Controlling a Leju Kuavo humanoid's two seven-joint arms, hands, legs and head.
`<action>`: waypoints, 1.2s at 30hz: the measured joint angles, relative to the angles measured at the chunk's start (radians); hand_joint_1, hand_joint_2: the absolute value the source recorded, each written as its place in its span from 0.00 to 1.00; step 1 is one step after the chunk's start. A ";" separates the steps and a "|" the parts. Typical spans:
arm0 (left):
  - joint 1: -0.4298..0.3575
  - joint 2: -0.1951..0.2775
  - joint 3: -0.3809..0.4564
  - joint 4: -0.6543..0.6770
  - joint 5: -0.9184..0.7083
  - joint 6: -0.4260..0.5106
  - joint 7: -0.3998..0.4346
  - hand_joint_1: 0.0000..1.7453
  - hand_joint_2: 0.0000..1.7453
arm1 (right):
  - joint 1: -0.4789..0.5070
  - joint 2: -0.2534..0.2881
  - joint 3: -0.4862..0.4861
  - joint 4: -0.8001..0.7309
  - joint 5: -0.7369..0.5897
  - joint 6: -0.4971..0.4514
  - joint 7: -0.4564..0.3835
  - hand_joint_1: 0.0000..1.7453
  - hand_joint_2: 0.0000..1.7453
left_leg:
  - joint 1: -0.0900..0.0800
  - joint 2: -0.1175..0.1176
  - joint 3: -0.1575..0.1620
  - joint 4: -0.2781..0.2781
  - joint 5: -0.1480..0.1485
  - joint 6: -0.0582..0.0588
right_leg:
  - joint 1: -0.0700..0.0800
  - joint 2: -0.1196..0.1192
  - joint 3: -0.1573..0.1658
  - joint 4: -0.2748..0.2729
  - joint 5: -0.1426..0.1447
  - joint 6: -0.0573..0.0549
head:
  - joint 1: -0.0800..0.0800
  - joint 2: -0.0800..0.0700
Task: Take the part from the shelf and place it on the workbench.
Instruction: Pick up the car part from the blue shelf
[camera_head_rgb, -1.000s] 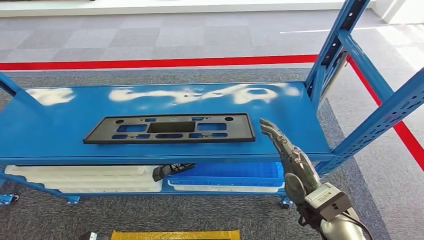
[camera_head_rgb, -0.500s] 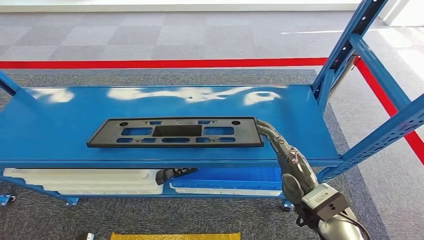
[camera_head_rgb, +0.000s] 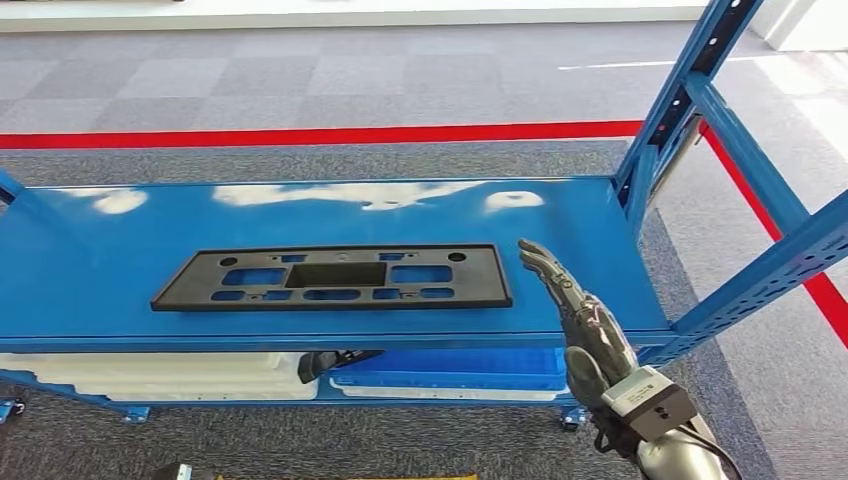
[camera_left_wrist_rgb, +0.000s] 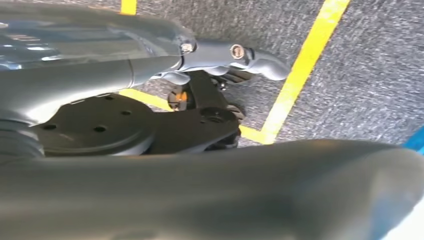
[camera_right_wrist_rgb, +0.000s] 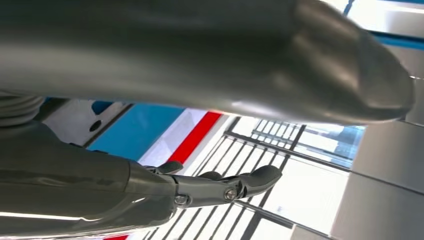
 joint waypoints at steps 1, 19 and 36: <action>-0.001 0.000 0.000 0.000 -0.001 0.001 -0.001 0.00 0.00 | -0.001 0.002 0.000 -0.002 0.007 -0.008 -0.002 0.00 0.00 | 0.001 0.000 -0.011 0.028 -0.018 -0.005 | -0.002 -0.002 0.002 -0.001 -0.001 -0.005 | 0.000 0.000; 0.000 0.001 0.001 0.000 -0.029 0.003 -0.003 0.00 0.00 | -0.004 -0.006 0.007 -0.017 0.083 -0.020 -0.056 0.00 1.00 | 0.001 0.003 -0.025 -0.027 0.053 0.034 | 0.000 -0.001 -0.046 0.150 -0.110 0.025 | 0.000 0.000; 0.001 0.009 0.002 0.000 -0.033 0.027 0.001 0.00 0.00 | -0.016 -0.038 0.018 -0.008 0.254 -0.105 -0.032 0.00 1.00 | 0.002 -0.002 -0.026 0.004 0.024 0.011 | -0.018 0.003 0.017 0.005 -0.024 0.034 | -0.003 0.000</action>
